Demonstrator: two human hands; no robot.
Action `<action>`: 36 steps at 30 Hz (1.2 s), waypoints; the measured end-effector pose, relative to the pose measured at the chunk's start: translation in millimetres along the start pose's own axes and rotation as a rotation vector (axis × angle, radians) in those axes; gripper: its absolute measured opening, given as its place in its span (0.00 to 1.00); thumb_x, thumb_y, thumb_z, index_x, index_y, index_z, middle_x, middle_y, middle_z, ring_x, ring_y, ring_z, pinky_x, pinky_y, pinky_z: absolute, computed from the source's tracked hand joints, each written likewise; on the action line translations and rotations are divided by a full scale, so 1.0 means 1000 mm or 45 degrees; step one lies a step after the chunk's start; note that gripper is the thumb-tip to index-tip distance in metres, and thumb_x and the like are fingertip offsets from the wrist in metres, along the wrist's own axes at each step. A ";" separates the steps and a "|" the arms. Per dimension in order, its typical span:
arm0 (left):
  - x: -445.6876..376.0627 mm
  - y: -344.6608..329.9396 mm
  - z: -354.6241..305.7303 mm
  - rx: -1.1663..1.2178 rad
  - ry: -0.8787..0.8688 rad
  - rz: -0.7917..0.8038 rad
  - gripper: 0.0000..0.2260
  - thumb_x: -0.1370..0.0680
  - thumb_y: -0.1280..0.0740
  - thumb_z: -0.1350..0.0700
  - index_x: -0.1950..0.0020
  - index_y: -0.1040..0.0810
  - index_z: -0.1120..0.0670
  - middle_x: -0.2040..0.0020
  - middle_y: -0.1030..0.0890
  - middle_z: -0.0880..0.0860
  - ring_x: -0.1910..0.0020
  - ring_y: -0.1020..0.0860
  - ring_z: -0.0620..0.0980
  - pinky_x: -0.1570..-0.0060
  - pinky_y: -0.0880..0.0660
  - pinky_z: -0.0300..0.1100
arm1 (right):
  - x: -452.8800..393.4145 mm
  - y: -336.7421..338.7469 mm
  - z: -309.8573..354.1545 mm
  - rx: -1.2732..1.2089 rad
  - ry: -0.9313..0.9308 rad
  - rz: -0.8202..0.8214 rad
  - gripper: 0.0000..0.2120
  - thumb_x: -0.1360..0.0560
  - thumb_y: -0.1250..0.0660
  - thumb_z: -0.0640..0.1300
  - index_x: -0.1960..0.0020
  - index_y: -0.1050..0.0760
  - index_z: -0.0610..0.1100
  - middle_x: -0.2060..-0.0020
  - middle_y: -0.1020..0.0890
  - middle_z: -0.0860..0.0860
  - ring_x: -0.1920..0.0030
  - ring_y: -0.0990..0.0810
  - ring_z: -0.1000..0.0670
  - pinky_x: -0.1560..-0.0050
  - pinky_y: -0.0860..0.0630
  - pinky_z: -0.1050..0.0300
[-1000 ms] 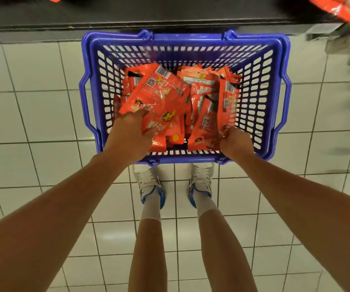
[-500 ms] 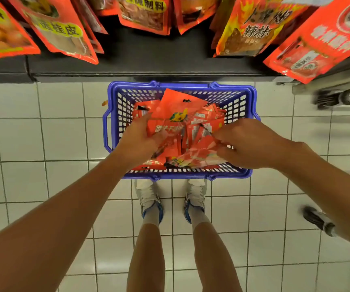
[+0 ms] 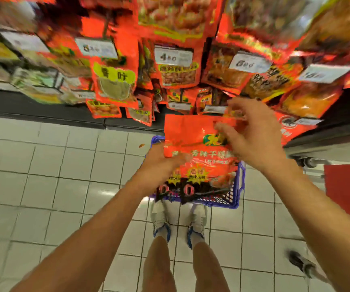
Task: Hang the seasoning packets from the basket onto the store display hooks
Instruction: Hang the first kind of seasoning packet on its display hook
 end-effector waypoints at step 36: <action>0.291 0.235 -0.540 0.469 -1.225 -0.569 0.04 0.22 0.27 0.54 0.51 0.15 0.53 0.49 0.13 0.59 0.50 0.15 0.61 0.44 0.21 0.66 | -0.240 0.392 0.464 -1.163 0.252 -0.523 0.17 0.29 0.27 0.53 0.55 0.18 0.38 0.59 0.14 0.37 0.61 0.16 0.43 0.55 0.19 0.32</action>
Point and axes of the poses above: each hand's wrist, its own x-axis away from the middle knuckle, its own y-axis out of the back of the hand, z = x × y, the point moved 3 cm from there along -x, towards the middle knuckle
